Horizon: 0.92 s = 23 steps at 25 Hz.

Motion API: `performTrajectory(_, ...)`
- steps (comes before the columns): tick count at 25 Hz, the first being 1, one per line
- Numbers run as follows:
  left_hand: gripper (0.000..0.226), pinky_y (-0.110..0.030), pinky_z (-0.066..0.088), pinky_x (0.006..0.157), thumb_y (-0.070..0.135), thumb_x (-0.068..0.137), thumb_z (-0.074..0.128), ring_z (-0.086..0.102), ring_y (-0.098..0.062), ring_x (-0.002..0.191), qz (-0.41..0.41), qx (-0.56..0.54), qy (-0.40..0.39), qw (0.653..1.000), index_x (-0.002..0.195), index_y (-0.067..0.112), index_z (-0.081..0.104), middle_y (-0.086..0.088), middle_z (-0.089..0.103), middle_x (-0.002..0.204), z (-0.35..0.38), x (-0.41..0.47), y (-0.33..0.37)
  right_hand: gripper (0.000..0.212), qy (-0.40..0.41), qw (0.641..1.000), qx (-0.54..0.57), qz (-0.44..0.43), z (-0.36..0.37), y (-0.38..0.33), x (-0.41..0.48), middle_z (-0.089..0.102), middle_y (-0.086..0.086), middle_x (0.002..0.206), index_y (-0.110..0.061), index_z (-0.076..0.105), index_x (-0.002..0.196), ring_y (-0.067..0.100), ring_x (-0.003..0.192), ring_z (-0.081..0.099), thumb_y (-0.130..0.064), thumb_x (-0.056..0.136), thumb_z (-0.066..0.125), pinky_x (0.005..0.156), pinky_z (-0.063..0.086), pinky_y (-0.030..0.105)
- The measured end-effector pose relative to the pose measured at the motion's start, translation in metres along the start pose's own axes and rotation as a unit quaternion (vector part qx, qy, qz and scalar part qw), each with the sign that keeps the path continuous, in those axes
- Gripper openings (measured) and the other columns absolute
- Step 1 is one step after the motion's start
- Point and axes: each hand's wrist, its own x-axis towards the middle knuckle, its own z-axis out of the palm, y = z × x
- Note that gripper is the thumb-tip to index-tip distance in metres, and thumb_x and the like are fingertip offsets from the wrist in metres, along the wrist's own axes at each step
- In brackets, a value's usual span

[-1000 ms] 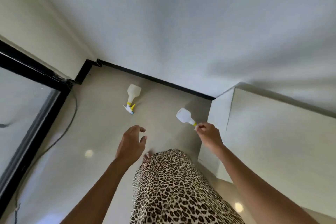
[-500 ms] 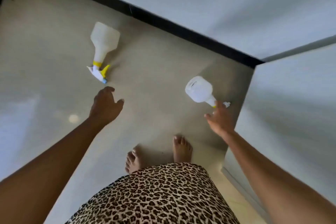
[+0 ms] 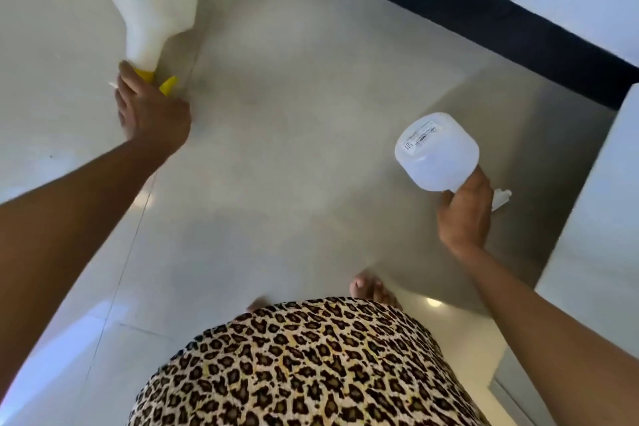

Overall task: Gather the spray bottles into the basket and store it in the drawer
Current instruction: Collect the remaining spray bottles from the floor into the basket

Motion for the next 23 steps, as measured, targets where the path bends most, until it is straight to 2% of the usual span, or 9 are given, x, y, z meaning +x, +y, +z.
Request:
performTrajectory(3, 0.059, -0.049, 0.027, 0.107, 0.015, 0.085, 0.054, 0.029, -0.039, 0.131, -0.042, 0.049, 0.032, 0.997, 0.133, -0.004, 0.025, -0.024, 0.035, 0.138, 0.006, 0.003, 0.0, 0.047, 0.015, 1.0, 0.001, 0.016, 0.003, -0.002, 0.0, 0.05, 0.028, 0.124, 0.007, 0.039, 0.126, 0.039, 0.122, 0.042, 0.004, 0.082, 0.055, 0.102, 0.036, 0.05)
performTrajectory(7, 0.056, -0.047, 0.021, 0.108, 0.017, 0.077, 0.063, 0.031, -0.04, 0.127, -0.026, 0.076, 0.04, 0.996, 0.12, -0.007, 0.037, -0.028, 0.042, 0.13, 0.005, -0.001, 0.003, 0.042, 0.004, 1.0, 0.011, 0.008, -0.001, -0.009, -0.001, 0.052, 0.029, 0.121, 0.008, 0.042, 0.122, 0.041, 0.118, 0.045, 0.001, 0.084, 0.057, 0.099, 0.037, 0.05)
performTrajectory(9, 0.056, -0.046, 0.022, 0.108, 0.021, 0.072, 0.067, 0.035, -0.039, 0.125, -0.02, 0.039, 0.037, 0.998, 0.115, -0.005, 0.043, -0.027, 0.048, 0.125, -0.002, -0.012, 0.006, 0.042, -0.011, 1.0, 0.014, -0.002, -0.012, -0.019, -0.004, 0.053, 0.028, 0.12, 0.005, 0.041, 0.123, 0.041, 0.115, 0.047, -0.004, 0.085, 0.059, 0.095, 0.039, 0.049)
performTrajectory(12, 0.058, -0.041, 0.035, 0.098, 0.022, 0.066, 0.07, 0.048, -0.036, 0.114, -0.034, -0.065, 0.038, 0.997, 0.113, -0.001, 0.047, -0.024, 0.057, 0.116, -0.026, -0.049, 0.027, 0.041, -0.039, 0.998, 0.043, 0.014, -0.041, -0.044, -0.015, 0.059, 0.026, 0.11, 0.0, 0.04, 0.118, 0.043, 0.1, 0.056, -0.014, 0.086, 0.061, 0.08, 0.05, 0.048)
performTrajectory(14, 0.056, -0.04, 0.043, 0.084, 0.021, 0.061, 0.074, 0.055, -0.037, 0.102, -0.043, -0.113, 0.032, 0.992, 0.107, 0.0, 0.05, -0.024, 0.061, 0.106, -0.05, -0.08, 0.042, 0.038, -0.061, 0.996, 0.062, 0.029, -0.065, -0.065, -0.023, 0.063, 0.023, 0.099, -0.004, 0.039, 0.109, 0.042, 0.088, 0.061, -0.018, 0.082, 0.063, 0.067, 0.048, 0.04)
performTrajectory(16, 0.054, -0.041, 0.046, 0.08, 0.02, 0.058, 0.077, 0.057, -0.038, 0.097, -0.051, -0.12, 0.006, 0.991, 0.101, 0.0, 0.052, -0.025, 0.062, 0.1, -0.079, -0.112, 0.056, 0.036, -0.109, 0.987, 0.089, 0.079, -0.091, -0.088, -0.031, 0.063, 0.017, 0.09, -0.009, 0.039, 0.102, 0.038, 0.08, 0.062, -0.018, 0.077, 0.062, 0.063, 0.046, 0.036)
performTrajectory(19, 0.064, -0.042, 0.047, 0.083, 0.021, 0.056, 0.078, 0.054, -0.038, 0.103, -0.109, -0.117, -0.063, 0.985, 0.107, 0.001, 0.047, -0.024, 0.058, 0.109, -0.13, -0.16, 0.086, 0.031, -0.21, 0.936, 0.195, 0.205, -0.144, -0.121, -0.04, 0.062, 0.011, 0.09, -0.018, 0.044, 0.099, 0.026, 0.057, 0.06, -0.017, 0.071, 0.057, 0.055, 0.053, 0.033)
performTrajectory(21, 0.079, -0.04, 0.044, 0.086, 0.024, 0.056, 0.079, 0.051, -0.038, 0.11, -0.153, -0.126, -0.114, 0.973, 0.12, 0.002, 0.038, -0.023, 0.052, 0.121, -0.169, -0.193, 0.104, 0.032, -0.249, 0.913, 0.234, 0.221, -0.188, -0.135, -0.053, 0.06, 0.006, 0.093, -0.022, 0.054, 0.102, 0.02, 0.045, 0.052, -0.019, 0.07, 0.056, 0.038, 0.043, 0.02)
performTrajectory(23, 0.086, -0.04, 0.043, 0.09, 0.027, 0.057, 0.079, 0.049, -0.037, 0.114, -0.179, -0.134, -0.154, 0.962, 0.126, 0.005, 0.033, -0.021, 0.045, 0.129, -0.212, -0.22, 0.123, 0.027, -0.275, 0.905, 0.246, 0.212, -0.233, -0.145, -0.07, 0.059, 0.005, 0.091, -0.023, 0.062, 0.097, 0.018, 0.043, 0.049, -0.023, 0.071, 0.057, 0.032, 0.033, 0.013)
